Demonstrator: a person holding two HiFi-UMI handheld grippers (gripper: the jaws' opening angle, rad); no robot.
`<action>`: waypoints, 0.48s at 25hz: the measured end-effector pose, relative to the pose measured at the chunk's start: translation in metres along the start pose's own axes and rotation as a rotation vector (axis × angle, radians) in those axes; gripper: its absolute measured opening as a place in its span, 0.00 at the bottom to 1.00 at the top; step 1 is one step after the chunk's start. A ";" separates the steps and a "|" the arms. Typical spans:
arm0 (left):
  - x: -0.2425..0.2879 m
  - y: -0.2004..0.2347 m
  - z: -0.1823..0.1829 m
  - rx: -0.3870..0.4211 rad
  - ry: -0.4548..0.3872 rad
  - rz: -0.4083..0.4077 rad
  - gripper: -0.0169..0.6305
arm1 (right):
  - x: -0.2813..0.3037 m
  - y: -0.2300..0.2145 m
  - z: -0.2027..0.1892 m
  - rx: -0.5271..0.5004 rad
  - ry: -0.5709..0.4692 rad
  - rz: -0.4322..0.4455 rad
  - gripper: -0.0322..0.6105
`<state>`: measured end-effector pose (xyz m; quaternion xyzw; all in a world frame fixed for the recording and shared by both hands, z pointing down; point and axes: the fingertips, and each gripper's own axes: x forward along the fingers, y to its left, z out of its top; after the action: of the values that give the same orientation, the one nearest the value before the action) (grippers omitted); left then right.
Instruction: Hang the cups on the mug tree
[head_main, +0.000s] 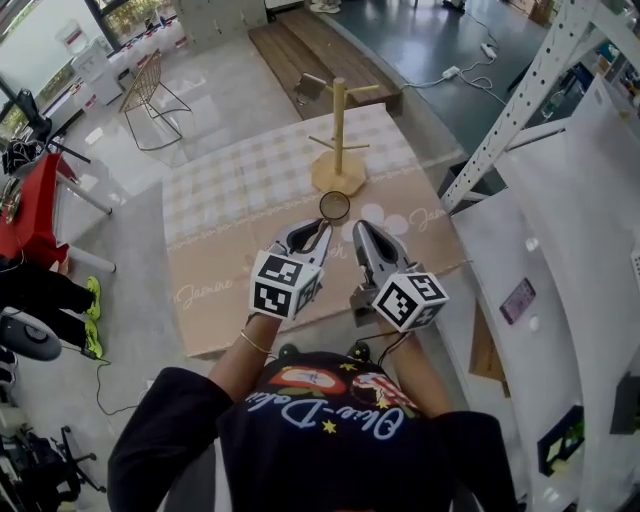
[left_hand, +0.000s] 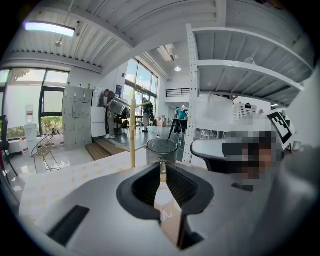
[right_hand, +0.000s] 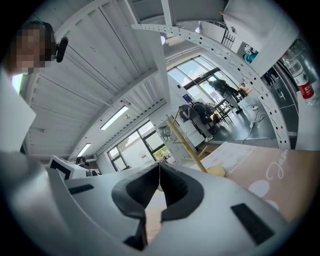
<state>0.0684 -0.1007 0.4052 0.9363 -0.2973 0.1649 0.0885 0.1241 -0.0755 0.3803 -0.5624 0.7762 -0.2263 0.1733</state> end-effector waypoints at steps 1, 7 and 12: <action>0.002 -0.001 0.001 0.002 -0.001 0.002 0.10 | 0.000 -0.002 0.001 0.000 0.001 0.002 0.07; 0.008 -0.004 0.007 -0.019 -0.015 0.023 0.10 | 0.002 -0.008 0.007 -0.007 0.019 0.028 0.07; 0.010 -0.006 0.006 -0.038 -0.019 0.043 0.10 | 0.001 -0.014 0.007 -0.004 0.039 0.043 0.07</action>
<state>0.0812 -0.1023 0.4033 0.9293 -0.3213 0.1524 0.0998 0.1391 -0.0810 0.3823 -0.5412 0.7919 -0.2319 0.1619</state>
